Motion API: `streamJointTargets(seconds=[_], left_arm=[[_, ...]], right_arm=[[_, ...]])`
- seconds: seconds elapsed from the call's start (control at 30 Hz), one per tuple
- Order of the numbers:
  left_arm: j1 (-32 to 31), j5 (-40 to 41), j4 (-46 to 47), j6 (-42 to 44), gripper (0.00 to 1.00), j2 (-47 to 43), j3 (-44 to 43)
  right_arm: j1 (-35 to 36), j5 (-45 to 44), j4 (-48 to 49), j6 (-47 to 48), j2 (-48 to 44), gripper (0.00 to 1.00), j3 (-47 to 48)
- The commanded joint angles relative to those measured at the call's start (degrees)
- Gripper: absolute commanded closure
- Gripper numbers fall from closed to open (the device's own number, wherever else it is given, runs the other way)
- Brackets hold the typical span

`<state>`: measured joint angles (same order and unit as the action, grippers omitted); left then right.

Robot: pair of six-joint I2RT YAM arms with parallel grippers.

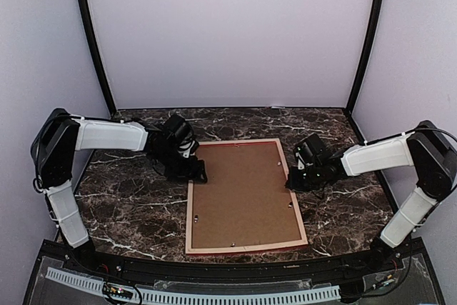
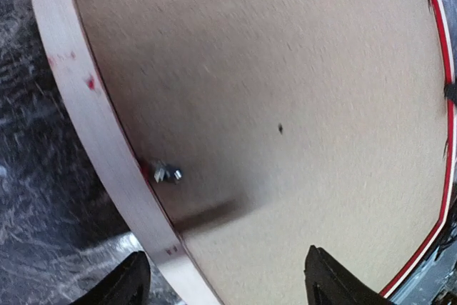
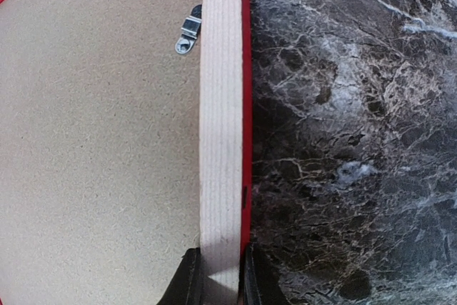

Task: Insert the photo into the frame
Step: Press the fastener onto the backboard.

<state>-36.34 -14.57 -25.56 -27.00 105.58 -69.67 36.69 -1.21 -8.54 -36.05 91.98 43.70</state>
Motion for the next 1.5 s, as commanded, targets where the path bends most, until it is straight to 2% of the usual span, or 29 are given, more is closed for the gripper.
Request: streamJointTargets(seconds=[0.0, 0.17, 0.33, 0.67, 0.97, 1.47], left_arm=[[-4.3, 4.6, -6.6, 2.8, 0.21, -5.7, 4.8], [-8.4, 5.9, -8.5, 0.4, 0.18, -9.5, 8.3], [-10.8, 6.3, -8.4, -2.7, 0.18, -9.7, 11.0], [-12.4, 6.2, -8.3, -4.3, 0.30, -7.4, 11.1], [-13.5, 6.8, -9.1, -5.1, 0.32, -7.1, 12.0], [-13.7, 4.5, -8.1, -6.0, 0.53, -6.7, 12.8]], right_arm=[[0.1, 3.2, -4.0, -1.6, 3.6, 0.92, -1.7], [0.0, 3.7, -3.6, -1.7, 3.9, 0.92, -1.5], [0.0, 4.0, -3.2, -1.8, 4.1, 0.92, -1.7], [0.0, 3.9, -2.9, -2.3, 3.2, 0.91, -3.0], [0.0, 3.9, -2.8, -2.3, 3.3, 0.91, -3.1], [0.0, 4.3, -2.5, -2.2, 3.7, 0.91, -3.2]])
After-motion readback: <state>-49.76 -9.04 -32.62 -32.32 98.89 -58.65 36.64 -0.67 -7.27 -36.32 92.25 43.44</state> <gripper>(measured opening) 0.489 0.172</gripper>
